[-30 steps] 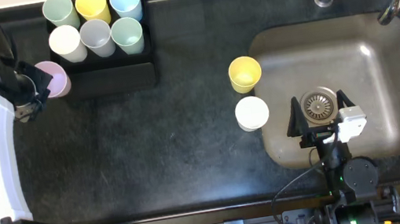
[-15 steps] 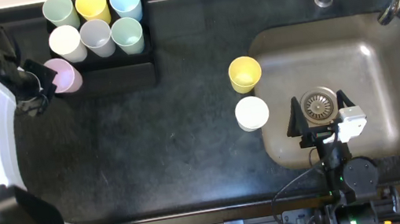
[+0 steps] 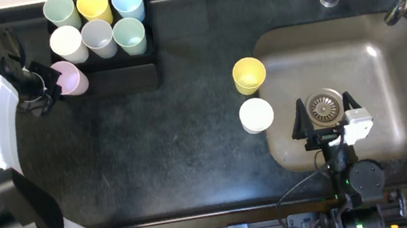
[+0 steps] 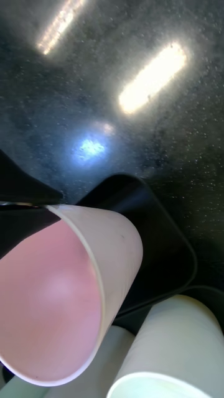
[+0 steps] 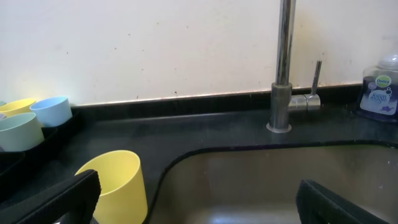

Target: Store Cups

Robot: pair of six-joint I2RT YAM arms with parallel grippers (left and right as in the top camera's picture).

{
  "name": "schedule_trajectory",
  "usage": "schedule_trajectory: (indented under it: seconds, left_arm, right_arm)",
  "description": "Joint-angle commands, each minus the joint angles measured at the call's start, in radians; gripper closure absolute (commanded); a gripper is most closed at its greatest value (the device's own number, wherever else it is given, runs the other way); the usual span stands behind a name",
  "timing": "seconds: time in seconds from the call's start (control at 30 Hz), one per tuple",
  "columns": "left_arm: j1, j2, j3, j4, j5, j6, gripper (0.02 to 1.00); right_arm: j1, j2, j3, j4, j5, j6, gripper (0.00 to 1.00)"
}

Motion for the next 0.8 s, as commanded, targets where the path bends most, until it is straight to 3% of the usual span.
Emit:
schedule_trajectory:
  seconds: [0.03,0.67,0.7,0.8]
  left_arm:
    - [0.010,0.017,-0.007,0.014,0.000,0.003,0.982]
    - [0.013,0.076,-0.007,0.013,-0.018,0.003,0.980]
    - [0.013,0.076,-0.007,0.013,-0.018,0.003,0.812]
    - [0.013,0.076,-0.007,0.013,-0.018,0.003,0.018]
  right_arm:
    - [0.006,-0.008,-0.013,0.005,-0.004,-0.007,0.003]
    - [0.006,-0.008,-0.013,0.005,-0.004,-0.007,0.003]
    - [0.006,-0.008,-0.013,0.005,-0.003,-0.007,0.003]
    - [0.006,-0.008,-0.013,0.005,-0.004,-0.007,0.005]
